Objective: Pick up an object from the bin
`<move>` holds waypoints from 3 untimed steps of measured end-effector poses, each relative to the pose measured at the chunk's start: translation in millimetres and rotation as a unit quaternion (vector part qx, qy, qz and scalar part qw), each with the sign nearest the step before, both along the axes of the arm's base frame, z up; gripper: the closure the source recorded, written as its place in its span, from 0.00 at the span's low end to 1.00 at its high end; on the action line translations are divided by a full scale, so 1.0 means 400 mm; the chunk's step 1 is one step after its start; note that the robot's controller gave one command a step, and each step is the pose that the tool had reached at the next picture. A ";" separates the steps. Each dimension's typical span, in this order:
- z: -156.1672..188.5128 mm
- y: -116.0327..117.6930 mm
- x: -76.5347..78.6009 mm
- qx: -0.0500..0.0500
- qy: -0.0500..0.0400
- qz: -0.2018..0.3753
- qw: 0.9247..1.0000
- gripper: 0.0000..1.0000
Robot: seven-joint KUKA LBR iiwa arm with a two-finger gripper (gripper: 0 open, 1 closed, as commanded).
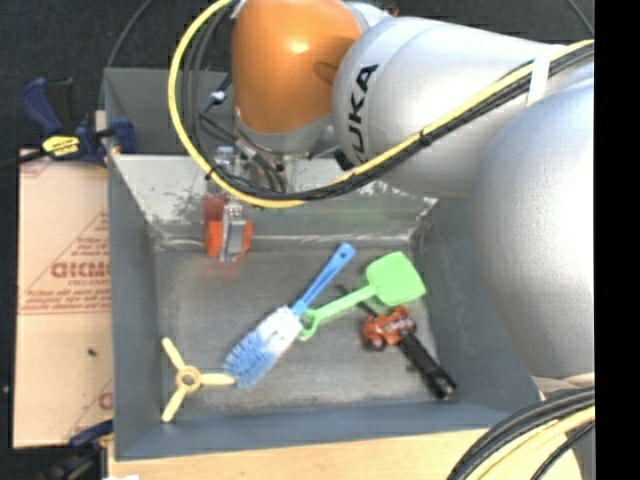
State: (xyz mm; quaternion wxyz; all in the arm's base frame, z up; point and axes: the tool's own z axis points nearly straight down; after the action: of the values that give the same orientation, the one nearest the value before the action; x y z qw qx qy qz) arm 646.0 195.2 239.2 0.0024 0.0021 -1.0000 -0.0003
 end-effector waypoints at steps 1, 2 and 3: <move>0.015 -0.003 0.004 0.001 -0.004 -0.002 1.000 0.00; -0.319 -0.157 0.017 0.002 -0.007 -0.004 1.000 0.00; -0.186 -0.181 0.013 0.002 -0.013 0.015 1.000 0.00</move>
Offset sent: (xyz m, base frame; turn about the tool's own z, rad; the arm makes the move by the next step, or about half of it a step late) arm 0.0057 -0.0814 -0.1692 0.0113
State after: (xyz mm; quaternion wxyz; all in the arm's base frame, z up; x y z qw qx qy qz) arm 651.4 122.9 165.0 -0.0102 0.0168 -0.9998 -0.0025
